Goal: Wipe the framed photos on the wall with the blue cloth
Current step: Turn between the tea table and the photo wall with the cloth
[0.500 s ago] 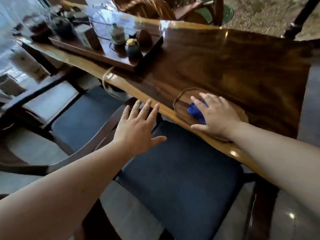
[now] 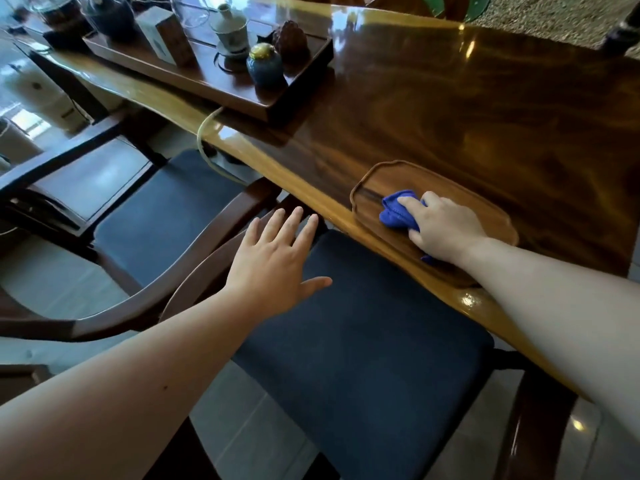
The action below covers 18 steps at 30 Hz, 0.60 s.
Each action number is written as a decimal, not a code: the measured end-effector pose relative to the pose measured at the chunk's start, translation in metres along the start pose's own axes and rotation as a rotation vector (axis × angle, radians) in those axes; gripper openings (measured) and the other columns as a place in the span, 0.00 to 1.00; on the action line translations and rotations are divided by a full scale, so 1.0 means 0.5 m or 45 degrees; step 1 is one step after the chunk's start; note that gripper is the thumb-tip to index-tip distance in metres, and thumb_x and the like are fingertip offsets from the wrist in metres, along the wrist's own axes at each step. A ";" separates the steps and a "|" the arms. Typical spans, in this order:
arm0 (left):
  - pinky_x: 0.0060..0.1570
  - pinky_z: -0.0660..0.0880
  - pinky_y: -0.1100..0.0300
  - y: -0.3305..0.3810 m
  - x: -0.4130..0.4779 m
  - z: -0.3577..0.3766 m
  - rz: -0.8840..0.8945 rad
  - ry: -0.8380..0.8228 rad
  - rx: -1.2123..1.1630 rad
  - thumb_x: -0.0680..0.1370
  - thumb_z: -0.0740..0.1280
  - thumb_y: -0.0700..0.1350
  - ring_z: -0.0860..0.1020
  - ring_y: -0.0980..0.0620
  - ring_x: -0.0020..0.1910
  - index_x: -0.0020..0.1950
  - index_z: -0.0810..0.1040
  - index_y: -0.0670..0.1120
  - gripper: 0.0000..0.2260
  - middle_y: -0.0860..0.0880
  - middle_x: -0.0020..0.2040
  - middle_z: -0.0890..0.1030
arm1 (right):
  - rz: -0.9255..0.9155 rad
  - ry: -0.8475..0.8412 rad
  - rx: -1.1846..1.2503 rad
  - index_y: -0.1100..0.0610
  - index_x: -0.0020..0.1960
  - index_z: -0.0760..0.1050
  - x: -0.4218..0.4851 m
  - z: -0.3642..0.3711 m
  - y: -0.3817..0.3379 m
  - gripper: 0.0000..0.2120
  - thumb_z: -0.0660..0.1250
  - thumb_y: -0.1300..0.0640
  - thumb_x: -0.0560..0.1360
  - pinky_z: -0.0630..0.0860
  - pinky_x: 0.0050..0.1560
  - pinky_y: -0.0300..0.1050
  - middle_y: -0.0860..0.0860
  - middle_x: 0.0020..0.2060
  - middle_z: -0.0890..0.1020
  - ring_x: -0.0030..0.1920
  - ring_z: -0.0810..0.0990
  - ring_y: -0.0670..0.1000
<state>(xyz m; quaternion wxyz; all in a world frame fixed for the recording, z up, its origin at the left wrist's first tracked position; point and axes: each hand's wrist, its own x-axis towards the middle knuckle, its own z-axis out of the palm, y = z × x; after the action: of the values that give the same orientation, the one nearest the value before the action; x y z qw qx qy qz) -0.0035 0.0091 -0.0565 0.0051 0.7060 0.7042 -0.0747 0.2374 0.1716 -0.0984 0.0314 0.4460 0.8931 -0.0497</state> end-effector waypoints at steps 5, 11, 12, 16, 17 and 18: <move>0.74 0.48 0.42 -0.061 -0.074 -0.049 -0.115 0.008 0.020 0.71 0.49 0.73 0.47 0.44 0.77 0.77 0.43 0.51 0.42 0.47 0.79 0.50 | -0.231 0.055 0.045 0.51 0.67 0.68 -0.004 -0.055 -0.115 0.24 0.66 0.49 0.72 0.75 0.40 0.52 0.54 0.50 0.76 0.49 0.77 0.58; 0.73 0.51 0.42 -0.185 -0.260 -0.159 -0.352 0.110 0.160 0.72 0.48 0.73 0.51 0.43 0.77 0.77 0.45 0.50 0.41 0.45 0.78 0.54 | -0.631 0.198 0.105 0.54 0.69 0.69 -0.006 -0.176 -0.358 0.27 0.67 0.52 0.71 0.76 0.42 0.55 0.58 0.52 0.77 0.49 0.76 0.61; 0.73 0.52 0.41 -0.202 -0.296 -0.178 -0.394 0.130 0.175 0.71 0.48 0.73 0.53 0.43 0.76 0.77 0.46 0.50 0.41 0.45 0.78 0.55 | -0.685 0.221 0.121 0.55 0.68 0.70 -0.010 -0.197 -0.396 0.26 0.67 0.52 0.71 0.76 0.41 0.56 0.58 0.50 0.77 0.48 0.77 0.62; 0.72 0.53 0.41 -0.255 -0.482 -0.268 -0.585 0.165 0.251 0.71 0.49 0.73 0.55 0.42 0.76 0.77 0.50 0.48 0.42 0.44 0.77 0.58 | -0.902 0.336 0.164 0.56 0.65 0.73 -0.052 -0.292 -0.568 0.25 0.71 0.54 0.68 0.75 0.32 0.54 0.59 0.46 0.78 0.42 0.78 0.62; 0.72 0.53 0.41 -0.264 -0.535 -0.292 -0.624 0.182 0.280 0.71 0.48 0.73 0.56 0.42 0.76 0.77 0.51 0.48 0.42 0.44 0.77 0.59 | -0.950 0.374 0.184 0.57 0.64 0.74 -0.068 -0.319 -0.612 0.25 0.71 0.56 0.67 0.75 0.31 0.53 0.59 0.45 0.78 0.41 0.78 0.63; 0.72 0.54 0.40 -0.269 -0.588 -0.316 -0.659 0.204 0.308 0.71 0.49 0.72 0.56 0.42 0.75 0.77 0.51 0.48 0.41 0.44 0.77 0.59 | -1.003 0.413 0.191 0.57 0.64 0.74 -0.085 -0.343 -0.655 0.25 0.70 0.57 0.67 0.74 0.30 0.53 0.59 0.45 0.78 0.41 0.78 0.63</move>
<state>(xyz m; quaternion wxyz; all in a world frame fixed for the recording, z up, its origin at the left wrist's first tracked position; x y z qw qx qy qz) -0.1210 -0.2642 0.1460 -0.1539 0.5020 0.8450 -0.1012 -0.0010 -0.0375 0.0960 -0.1632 0.0741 0.9824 -0.0518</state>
